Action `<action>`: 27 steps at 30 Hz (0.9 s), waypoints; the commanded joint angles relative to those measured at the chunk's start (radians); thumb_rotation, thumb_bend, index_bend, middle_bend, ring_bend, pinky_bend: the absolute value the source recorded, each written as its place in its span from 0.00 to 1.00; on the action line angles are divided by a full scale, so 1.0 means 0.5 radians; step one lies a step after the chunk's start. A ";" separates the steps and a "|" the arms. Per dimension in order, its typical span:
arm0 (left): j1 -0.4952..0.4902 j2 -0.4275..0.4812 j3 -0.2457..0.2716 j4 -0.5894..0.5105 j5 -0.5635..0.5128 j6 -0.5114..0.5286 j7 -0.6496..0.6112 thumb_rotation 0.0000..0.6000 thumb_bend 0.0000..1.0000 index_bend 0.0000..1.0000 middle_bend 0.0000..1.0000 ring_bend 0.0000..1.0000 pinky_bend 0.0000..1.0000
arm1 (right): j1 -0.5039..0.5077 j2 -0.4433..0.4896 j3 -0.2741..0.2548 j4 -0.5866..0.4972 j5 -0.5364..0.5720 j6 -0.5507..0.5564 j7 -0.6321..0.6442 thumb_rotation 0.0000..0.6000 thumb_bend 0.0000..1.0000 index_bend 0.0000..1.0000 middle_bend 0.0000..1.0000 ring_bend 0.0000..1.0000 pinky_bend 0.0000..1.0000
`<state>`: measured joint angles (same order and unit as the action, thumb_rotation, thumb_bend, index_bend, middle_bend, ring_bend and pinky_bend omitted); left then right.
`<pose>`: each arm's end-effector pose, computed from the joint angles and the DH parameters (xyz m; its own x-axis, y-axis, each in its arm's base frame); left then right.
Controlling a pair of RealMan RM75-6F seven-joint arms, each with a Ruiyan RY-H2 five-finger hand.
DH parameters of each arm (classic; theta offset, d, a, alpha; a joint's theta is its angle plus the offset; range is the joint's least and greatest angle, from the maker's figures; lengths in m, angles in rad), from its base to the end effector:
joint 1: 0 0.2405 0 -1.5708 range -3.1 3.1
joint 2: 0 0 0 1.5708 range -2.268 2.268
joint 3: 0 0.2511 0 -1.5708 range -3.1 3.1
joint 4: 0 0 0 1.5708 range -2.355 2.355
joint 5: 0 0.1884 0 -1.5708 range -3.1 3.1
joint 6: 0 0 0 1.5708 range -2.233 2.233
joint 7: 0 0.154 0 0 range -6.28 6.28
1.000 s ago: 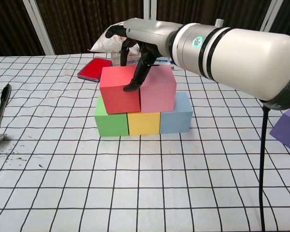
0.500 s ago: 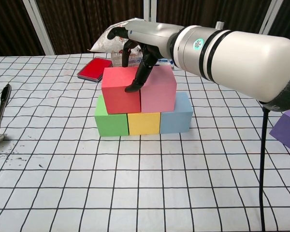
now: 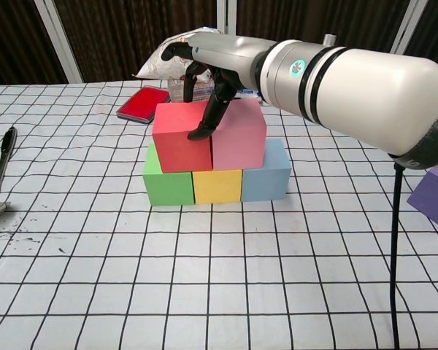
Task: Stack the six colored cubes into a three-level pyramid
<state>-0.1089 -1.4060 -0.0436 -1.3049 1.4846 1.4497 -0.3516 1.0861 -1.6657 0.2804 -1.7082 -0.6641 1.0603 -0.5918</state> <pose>-0.3255 0.1973 0.1058 0.0728 0.0323 0.9968 0.9973 0.0101 -0.0732 0.0003 -0.3340 -0.0307 0.3358 -0.3557 0.8722 -0.8814 -0.4452 0.1578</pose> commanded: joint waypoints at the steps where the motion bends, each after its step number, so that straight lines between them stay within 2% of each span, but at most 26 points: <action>1: 0.000 0.000 -0.001 0.001 -0.001 -0.001 -0.001 1.00 0.00 0.09 0.13 0.00 0.01 | 0.001 -0.001 0.001 0.003 -0.001 -0.001 0.001 1.00 0.14 0.00 0.41 0.06 0.00; 27: -0.002 -0.011 0.003 0.020 0.003 -0.012 -0.014 1.00 0.00 0.09 0.13 0.00 0.01 | -0.002 0.003 -0.005 0.008 0.032 -0.012 -0.010 1.00 0.14 0.00 0.41 0.06 0.00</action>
<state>-0.1100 -1.4113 -0.0419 -1.2947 1.4860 1.4438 -0.3583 1.0850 -1.6641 0.2777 -1.7041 -0.6480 1.0543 -0.5971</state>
